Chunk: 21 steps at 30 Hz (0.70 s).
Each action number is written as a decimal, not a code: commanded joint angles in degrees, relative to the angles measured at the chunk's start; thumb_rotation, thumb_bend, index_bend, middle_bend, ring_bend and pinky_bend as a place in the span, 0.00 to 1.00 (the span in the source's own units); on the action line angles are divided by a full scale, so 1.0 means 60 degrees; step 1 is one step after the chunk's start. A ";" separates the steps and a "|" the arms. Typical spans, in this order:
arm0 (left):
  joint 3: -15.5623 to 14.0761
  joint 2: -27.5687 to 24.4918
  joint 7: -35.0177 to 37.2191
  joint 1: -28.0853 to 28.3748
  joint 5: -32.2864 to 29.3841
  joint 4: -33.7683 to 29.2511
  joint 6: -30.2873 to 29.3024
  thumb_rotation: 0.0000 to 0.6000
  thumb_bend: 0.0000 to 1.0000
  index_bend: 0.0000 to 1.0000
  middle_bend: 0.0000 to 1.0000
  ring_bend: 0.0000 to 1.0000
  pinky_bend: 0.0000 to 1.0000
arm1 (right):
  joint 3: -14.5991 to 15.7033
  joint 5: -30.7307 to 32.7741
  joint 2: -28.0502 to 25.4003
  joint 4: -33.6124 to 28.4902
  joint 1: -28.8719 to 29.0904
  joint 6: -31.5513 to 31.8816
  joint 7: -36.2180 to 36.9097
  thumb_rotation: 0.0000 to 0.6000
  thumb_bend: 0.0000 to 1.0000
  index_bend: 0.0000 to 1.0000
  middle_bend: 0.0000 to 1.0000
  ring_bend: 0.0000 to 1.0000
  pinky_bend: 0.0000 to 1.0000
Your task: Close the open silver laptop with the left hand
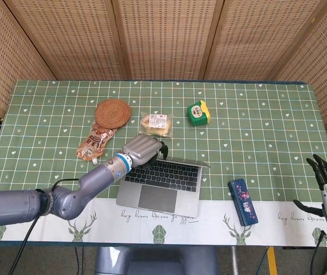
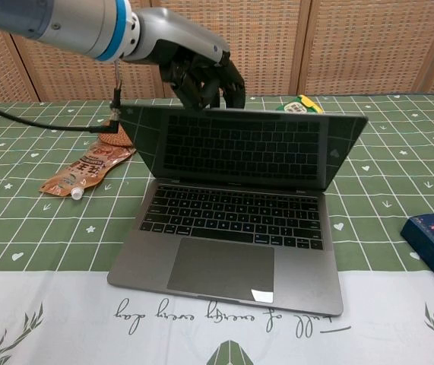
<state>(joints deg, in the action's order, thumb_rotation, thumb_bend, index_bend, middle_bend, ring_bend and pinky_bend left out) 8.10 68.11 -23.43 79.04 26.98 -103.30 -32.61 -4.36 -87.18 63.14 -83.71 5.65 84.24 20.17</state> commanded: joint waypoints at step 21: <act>-0.1414 0.0879 0.1383 -0.1372 0.2013 -0.0492 0.0056 1.00 1.00 0.37 0.27 0.26 0.30 | 0.0080 -0.0140 -0.0154 -0.0223 -0.0076 0.0161 0.0007 1.00 0.10 0.00 0.00 0.00 0.00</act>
<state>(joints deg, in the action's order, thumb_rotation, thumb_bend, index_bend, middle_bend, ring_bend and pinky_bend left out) 0.21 72.64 -15.25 70.86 38.93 -106.88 -32.31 -3.89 -88.01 62.22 -85.03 5.19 85.21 20.21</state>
